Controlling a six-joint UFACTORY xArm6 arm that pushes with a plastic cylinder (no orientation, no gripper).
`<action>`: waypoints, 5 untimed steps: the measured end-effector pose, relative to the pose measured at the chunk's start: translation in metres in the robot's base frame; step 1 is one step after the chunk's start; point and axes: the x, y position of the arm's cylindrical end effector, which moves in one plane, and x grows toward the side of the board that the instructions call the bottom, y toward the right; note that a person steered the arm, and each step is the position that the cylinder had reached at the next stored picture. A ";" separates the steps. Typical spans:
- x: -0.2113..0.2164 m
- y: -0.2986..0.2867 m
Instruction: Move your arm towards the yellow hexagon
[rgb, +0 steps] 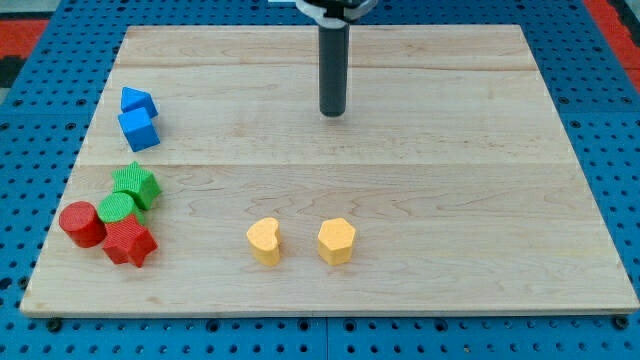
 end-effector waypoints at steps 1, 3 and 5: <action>0.045 0.000; 0.049 -0.003; 0.049 -0.005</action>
